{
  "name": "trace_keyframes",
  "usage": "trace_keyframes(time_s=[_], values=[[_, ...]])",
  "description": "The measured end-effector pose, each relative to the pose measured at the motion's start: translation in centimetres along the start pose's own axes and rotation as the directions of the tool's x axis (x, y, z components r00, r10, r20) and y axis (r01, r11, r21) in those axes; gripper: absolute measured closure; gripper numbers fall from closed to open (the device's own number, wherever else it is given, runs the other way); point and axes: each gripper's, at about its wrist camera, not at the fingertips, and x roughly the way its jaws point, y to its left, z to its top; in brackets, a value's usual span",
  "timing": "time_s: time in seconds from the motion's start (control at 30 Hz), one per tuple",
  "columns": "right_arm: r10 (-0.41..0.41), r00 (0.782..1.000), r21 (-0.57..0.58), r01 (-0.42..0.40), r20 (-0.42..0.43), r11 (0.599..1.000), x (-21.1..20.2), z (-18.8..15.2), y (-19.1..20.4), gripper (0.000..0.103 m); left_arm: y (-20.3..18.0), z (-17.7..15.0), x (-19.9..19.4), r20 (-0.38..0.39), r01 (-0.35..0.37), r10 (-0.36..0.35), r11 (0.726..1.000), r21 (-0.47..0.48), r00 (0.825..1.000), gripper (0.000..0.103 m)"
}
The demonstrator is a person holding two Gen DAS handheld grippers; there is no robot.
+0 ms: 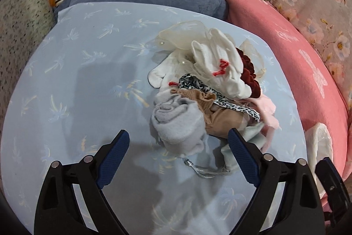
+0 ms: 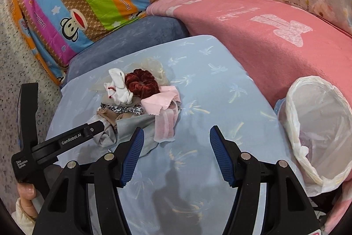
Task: Collect trash
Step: 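Move both tools back to the cloth pile on the table, then grasp the grey sock with the left tool while the right tool grasps the grey cloth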
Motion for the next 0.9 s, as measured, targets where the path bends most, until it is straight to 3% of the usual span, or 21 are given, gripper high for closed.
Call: trace_keyframes(time_s=[0.27, 0.33, 0.47, 0.9], values=[[0.037, 0.998, 0.001, -0.037, -0.053, 0.999, 3.2, -0.1, 2.0, 0.042, 1.0, 0.0, 1.5, -0.054, 0.071, -0.072, 0.997, -0.024, 0.996, 0.053], [0.052, 0.996, -0.003, -0.052, -0.071, 0.999, 4.0, -0.3, 2.3, 0.046, 1.3, 0.0, 1.5, -0.064, 0.116, -0.119, 0.992, -0.04, 0.991, 0.063], [0.076, 0.992, -0.022, -0.078, -0.098, 0.997, 5.3, -0.5, 3.5, 0.051, 1.4, -0.2, 1.2, -0.056, 0.127, -0.128, 0.992, -0.026, 0.99, 0.073], [0.1, 0.986, -0.066, -0.11, -0.134, 0.992, 9.1, -0.7, 7.0, 0.051, 2.2, 0.5, 0.6, -0.05, 0.139, -0.141, 0.99, -0.033, 0.989, 0.078]])
